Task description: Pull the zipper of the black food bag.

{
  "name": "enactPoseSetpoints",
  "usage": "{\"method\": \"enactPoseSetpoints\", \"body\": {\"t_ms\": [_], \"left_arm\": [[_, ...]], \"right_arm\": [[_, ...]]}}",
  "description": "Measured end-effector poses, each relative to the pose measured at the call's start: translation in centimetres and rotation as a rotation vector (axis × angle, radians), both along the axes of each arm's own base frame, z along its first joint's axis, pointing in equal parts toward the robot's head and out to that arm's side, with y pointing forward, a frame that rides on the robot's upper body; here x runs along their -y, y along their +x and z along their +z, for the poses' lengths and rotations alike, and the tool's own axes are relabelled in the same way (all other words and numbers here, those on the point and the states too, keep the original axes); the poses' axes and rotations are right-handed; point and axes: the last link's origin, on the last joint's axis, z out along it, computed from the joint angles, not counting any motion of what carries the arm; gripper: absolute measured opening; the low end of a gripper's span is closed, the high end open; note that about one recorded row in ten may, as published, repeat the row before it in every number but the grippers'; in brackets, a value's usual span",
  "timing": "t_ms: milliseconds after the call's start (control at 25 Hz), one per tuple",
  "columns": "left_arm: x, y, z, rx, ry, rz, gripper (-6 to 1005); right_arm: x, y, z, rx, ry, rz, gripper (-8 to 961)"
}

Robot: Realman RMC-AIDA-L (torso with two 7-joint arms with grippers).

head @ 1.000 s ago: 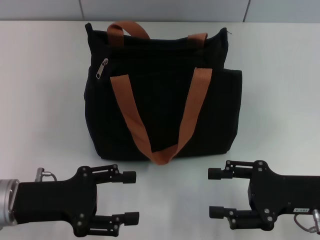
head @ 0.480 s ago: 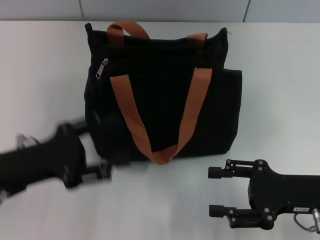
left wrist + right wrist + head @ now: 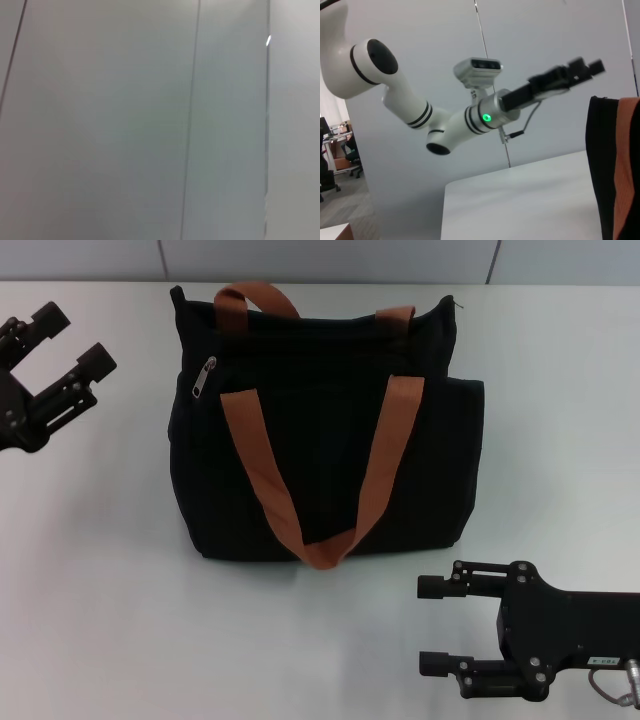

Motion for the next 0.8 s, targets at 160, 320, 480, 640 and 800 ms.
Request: {"method": "enactPoseSetpoints", "body": {"t_ms": [160, 320, 480, 640, 800], "left_arm": [[-2.3, -0.8, 0.0, -0.149, -0.084, 0.046, 782], [-3.5, -0.3, -1.1, -0.287, -0.202, 0.001, 782], [-4.1, 0.3, -2.1, -0.350, -0.240, -0.029, 783], [-5.1, 0.2, -3.0, -0.411, -0.221, -0.004, 783], [-5.9, 0.2, -3.0, -0.423, -0.129, 0.014, 783]], "right_arm": [[-0.1, 0.1, 0.1, 0.002, -0.001, -0.005, 703], [-0.1, 0.1, 0.2, 0.003, 0.000, -0.009, 703], [-0.1, 0.1, 0.2, 0.003, 0.000, -0.009, 703], [-0.2, 0.1, 0.2, 0.003, 0.000, -0.011, 703], [-0.2, 0.1, 0.2, 0.002, -0.004, -0.015, 702]]}}
